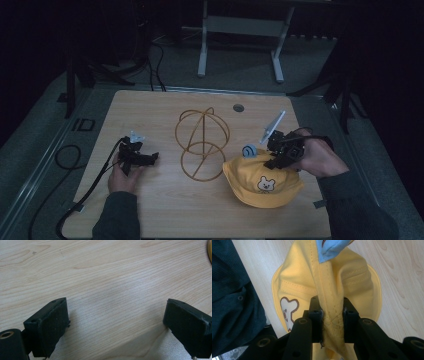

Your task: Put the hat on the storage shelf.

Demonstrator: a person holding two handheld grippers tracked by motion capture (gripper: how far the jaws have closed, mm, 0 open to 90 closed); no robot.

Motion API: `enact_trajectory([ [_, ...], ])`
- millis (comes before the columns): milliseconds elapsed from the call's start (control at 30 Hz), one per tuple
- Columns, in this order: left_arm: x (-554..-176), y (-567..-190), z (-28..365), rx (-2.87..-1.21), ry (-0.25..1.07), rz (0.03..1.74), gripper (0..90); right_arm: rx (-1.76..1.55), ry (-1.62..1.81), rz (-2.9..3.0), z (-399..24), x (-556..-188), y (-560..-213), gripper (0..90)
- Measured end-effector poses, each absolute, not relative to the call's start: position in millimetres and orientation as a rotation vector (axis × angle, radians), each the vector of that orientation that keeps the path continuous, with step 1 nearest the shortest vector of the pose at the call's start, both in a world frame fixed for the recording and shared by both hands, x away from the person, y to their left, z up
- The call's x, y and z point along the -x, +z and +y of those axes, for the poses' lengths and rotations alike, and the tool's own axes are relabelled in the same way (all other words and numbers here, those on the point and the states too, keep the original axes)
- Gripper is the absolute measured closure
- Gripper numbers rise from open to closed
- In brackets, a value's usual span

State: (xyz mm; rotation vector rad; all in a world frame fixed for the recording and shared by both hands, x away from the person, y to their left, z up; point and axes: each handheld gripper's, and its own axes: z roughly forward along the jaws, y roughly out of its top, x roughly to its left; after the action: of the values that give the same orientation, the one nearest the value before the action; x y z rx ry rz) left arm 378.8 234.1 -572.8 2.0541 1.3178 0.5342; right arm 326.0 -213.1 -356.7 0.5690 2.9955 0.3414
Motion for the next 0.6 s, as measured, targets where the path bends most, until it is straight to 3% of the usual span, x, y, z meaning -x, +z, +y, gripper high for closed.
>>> enact_trajectory([
  [600, -379, -573, 234, -2.054, 0.534, 1.318, 6.1, -0.571, 0.452, 2.941, -230, -322, -314, 75.5],
])
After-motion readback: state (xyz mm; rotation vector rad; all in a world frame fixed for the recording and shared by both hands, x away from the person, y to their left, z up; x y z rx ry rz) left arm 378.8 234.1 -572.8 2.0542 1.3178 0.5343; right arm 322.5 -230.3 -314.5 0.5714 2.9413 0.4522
